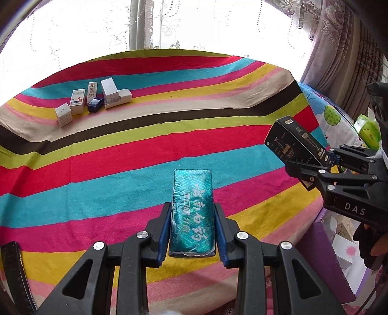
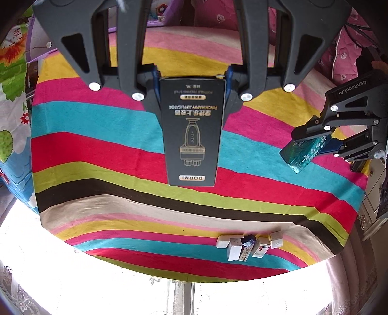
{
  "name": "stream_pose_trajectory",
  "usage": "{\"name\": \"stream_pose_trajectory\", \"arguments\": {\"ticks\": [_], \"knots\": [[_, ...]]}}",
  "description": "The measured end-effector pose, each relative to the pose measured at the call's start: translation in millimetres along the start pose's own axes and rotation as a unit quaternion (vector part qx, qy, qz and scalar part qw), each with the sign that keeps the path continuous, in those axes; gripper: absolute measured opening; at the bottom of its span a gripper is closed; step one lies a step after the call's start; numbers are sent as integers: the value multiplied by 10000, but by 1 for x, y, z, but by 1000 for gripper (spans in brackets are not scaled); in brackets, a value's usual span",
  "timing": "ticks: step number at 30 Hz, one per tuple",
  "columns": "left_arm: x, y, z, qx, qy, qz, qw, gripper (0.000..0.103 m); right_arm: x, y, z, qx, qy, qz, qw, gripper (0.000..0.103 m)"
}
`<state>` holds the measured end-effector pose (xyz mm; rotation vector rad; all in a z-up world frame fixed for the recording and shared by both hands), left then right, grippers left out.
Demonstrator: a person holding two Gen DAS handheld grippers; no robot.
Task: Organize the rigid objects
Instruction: 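Carry the black DORMI box and the teal packet over to the bin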
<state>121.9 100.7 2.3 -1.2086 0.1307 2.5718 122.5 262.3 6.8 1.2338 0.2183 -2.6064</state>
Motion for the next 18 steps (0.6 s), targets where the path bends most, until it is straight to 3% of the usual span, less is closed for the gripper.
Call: {"name": "stream_pose_trajectory", "arguments": {"ticks": [13,18], "knots": [[-15,-51,6,635,-115,-141,9978,34,-39,-33,-29,44,-23,-258,9997,43],[-22,-85,10,1102,-183,-318,9932,34,-53,-47,-45,84,-3,-375,9993,43]]}}
Point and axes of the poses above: each gripper's, at about its wrist camera, not at the fingertips, and x roughly the way its jaws point, y to its left, z to its top, the point moved 6 cm from there along x, roughly the way its jaws point, and after that the axes turned 3 degrees about z, right-handed, at the moved point
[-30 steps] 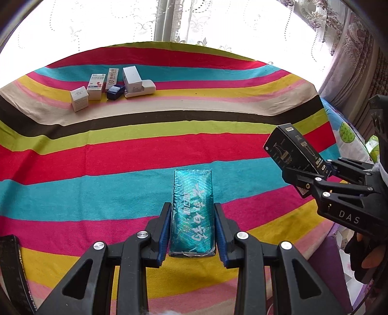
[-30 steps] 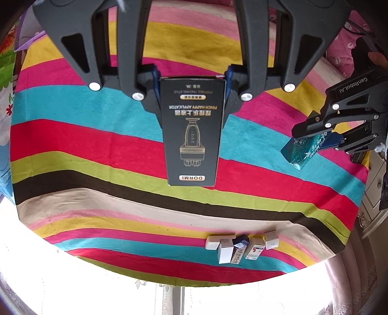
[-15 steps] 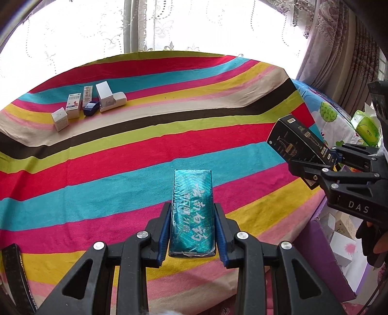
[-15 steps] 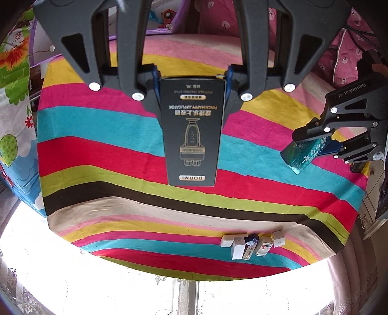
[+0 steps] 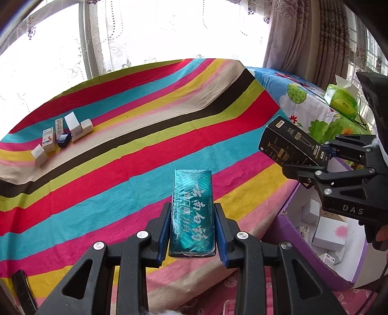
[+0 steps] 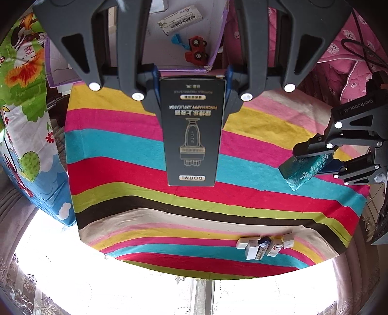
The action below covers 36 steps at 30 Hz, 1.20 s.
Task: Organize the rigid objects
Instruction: 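Carry the black DORMI box and the teal packet over to the bin, then open the left gripper over the bin while the right releases the DORMI box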
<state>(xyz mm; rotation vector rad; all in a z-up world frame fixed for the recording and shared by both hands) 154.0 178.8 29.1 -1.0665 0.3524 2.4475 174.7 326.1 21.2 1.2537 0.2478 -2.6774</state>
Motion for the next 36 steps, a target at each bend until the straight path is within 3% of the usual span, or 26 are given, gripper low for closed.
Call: {"name": "stream_pose_trajectory", "arguments": {"ticks": [9,14,23,26,27,28,29,30,33,36], "knots": [[1,-71,11,627,182,-1100,9918,34,-28,-56,-42,439,195,-477,9977,43],[9,-118,10,1001,512,-1698,9791,34,-53,-101,-71,872,265,-865,9921,43],[8,-206,-3,2173,668,-2101,9509,34,-78,-150,-118,1302,534,-1333,9810,43],[9,-221,-1,2248,598,-2193,9475,35,-82,-162,-127,1488,538,-1469,9764,44],[11,-222,0,2190,595,-2242,9478,38,-82,-167,-128,1572,538,-1580,9734,48],[13,-222,1,2116,613,-2276,9485,50,-82,-172,-129,1652,539,-1716,9697,56],[14,-219,3,2033,595,-2274,9505,56,-82,-176,-127,1706,494,-1849,9666,74],[15,-213,5,1919,532,-2237,9541,65,-83,-179,-122,1741,392,-1935,9647,85],[22,-180,15,1505,307,-2000,9677,72,-75,-175,-100,1782,178,-1725,9686,86],[33,-124,24,1030,77,-1352,9854,75,-49,-153,-64,1578,92,-1311,9787,86]]}}
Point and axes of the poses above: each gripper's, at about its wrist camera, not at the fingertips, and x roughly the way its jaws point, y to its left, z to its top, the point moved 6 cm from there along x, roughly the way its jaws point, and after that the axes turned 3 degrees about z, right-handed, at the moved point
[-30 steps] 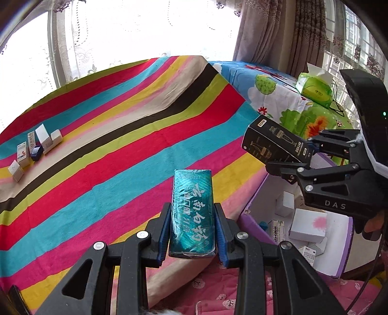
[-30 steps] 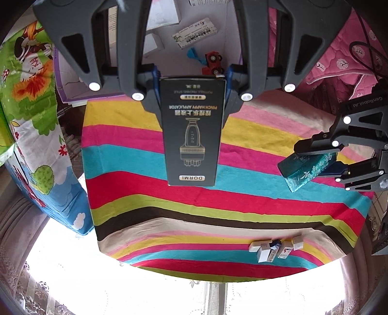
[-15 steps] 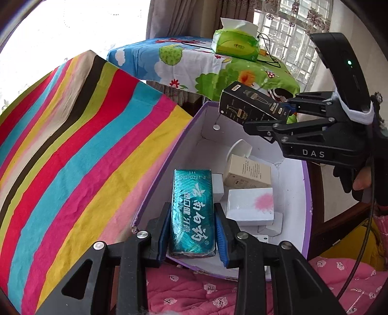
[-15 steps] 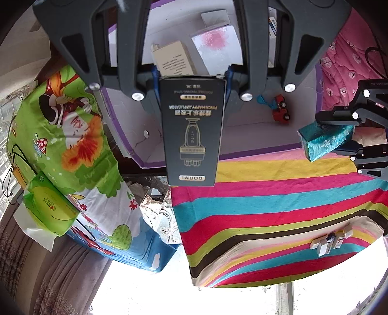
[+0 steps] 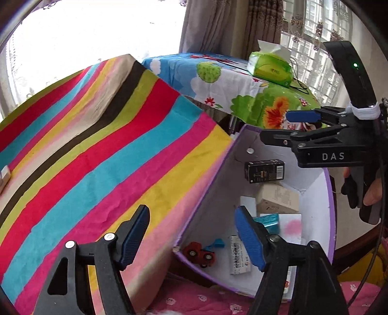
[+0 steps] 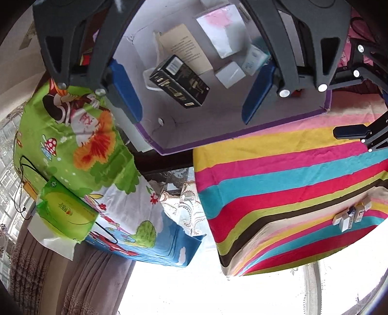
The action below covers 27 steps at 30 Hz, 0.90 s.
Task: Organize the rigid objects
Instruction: 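Grasp the tall white box with the right gripper while the left grasps the small white red-drawn box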
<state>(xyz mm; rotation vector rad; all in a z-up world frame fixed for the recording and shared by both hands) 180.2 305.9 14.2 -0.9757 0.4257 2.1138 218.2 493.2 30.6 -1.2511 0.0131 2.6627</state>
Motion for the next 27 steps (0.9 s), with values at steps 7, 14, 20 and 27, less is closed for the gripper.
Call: {"name": "stream_pose_trajectory", "arguments": {"ticks": [7,14,20,27], "knots": [[-12,190,-45,-1611,36,1960,9673,81,66,153,59,-980,26,1169,9883,87],[-51,360,-104,-3194,52,3555,8784,81,149,307,130,-1458,130,2266,9629,87],[-74,437,-142,-4374,-10,3764,8167,81,206,425,218,-1535,-1,2715,9501,87],[-75,494,-140,-4775,5,3813,7916,81,254,522,280,-1678,-137,2699,9481,87]]}}
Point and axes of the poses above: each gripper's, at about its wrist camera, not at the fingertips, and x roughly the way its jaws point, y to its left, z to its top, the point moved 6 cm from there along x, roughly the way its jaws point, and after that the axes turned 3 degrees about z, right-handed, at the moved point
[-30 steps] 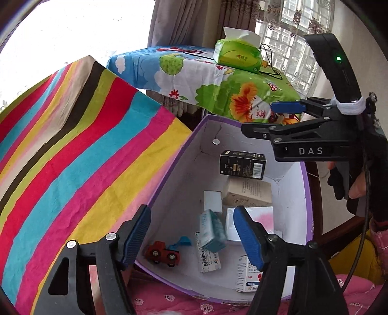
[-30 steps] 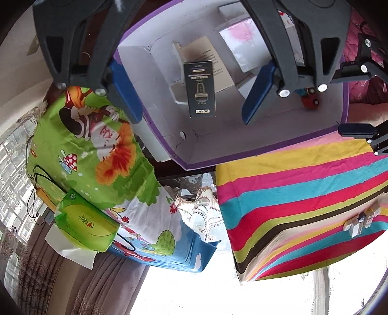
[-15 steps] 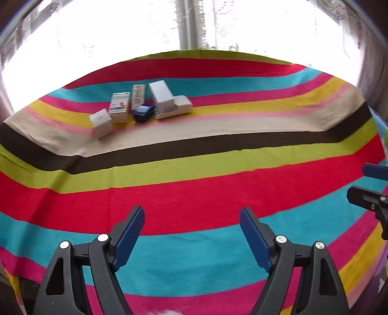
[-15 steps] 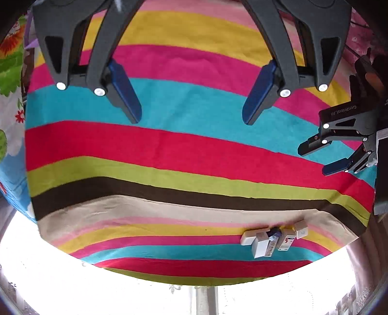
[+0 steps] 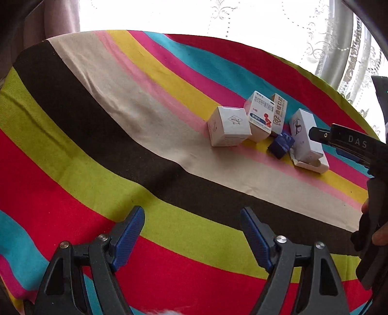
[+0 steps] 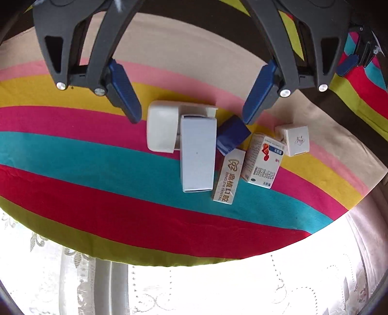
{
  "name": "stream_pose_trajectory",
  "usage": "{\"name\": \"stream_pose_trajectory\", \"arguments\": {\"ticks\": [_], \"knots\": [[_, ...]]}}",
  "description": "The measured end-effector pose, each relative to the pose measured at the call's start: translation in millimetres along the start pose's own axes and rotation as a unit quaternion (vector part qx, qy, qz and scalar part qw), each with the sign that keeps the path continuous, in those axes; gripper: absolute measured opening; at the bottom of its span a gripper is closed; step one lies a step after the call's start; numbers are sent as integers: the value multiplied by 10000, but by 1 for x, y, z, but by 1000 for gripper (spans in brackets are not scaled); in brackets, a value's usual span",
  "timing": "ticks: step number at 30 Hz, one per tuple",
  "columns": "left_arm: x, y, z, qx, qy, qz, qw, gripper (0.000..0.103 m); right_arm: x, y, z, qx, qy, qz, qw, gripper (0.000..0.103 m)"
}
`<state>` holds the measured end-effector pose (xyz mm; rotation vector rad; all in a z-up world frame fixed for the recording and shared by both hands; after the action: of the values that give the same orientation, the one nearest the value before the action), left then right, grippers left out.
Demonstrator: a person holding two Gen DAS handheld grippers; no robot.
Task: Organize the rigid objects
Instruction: 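Grasp the tall white box with the right gripper while the left grasps the small white red-drawn box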
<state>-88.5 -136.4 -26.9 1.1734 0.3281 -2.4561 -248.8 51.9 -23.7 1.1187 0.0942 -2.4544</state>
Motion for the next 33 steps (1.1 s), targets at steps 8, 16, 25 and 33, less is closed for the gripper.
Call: {"name": "stream_pose_trajectory", "arguments": {"ticks": [8,16,25,33], "knots": [[38,-14,39,318,101,178,9993,82,8,0,-8,-93,180,250,9995,39],[61,-61,81,1858,-98,191,9824,82,-88,-52,-68,213,80,577,9981,39],[32,-77,19,1214,783,-1496,9781,53,-146,-69,-142,-250,442,82,9987,40],[-13,-66,-51,1351,509,-1141,9829,53,-158,-61,-202,-749,908,6,9931,45]]}}
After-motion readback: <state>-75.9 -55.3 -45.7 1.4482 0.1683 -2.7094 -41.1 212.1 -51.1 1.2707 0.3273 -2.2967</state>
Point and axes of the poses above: each gripper's, at about its wrist camera, not at the fingertips, and x roughly the way its jaws point, y to its left, z to its top, the point moved 6 cm from there along x, roughly the way its jaws point, and after that the axes turned 3 degrees about z, right-handed, at the moved point
